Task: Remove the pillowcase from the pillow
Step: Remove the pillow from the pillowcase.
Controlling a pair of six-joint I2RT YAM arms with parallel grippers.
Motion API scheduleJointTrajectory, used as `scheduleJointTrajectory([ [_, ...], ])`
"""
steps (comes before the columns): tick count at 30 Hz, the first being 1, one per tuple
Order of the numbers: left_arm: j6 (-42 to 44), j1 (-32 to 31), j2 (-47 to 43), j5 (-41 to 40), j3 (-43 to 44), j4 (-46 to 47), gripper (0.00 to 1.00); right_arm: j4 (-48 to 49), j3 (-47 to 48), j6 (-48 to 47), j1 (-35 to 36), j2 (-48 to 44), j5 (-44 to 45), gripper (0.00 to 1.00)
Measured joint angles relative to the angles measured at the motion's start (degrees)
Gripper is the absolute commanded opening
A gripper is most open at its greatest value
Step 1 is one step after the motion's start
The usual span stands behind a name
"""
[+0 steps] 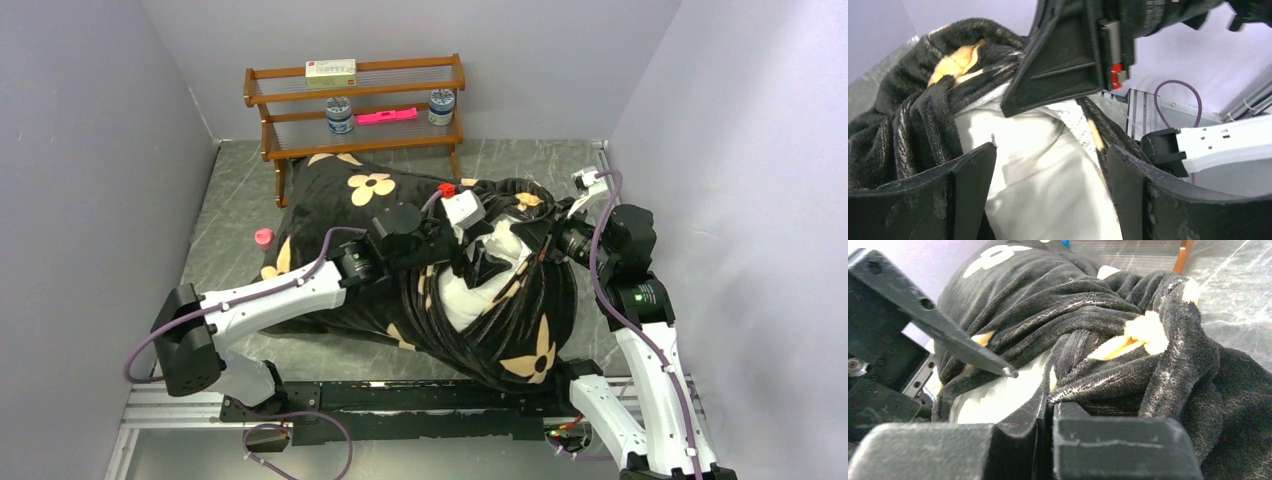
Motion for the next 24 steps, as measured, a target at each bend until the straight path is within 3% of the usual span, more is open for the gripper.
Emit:
scheduleJointTrajectory([
  [10, 13.2, -1.6, -6.4, 2.3, -8.1, 12.0, 0.87, -0.1, 0.0, 0.0, 0.0, -0.3, -1.2, 0.00],
  [17, 24.8, -1.6, -2.8, 1.2, -7.1, 10.6, 0.86, -0.6, 0.0, 0.0, 0.0, -0.7, -1.5, 0.00],
  [24, 30.4, -1.6, 1.0, 2.4, -2.6, 5.2, 0.87, -1.7, 0.0, -0.2, 0.0, -1.2, -1.6, 0.00],
])
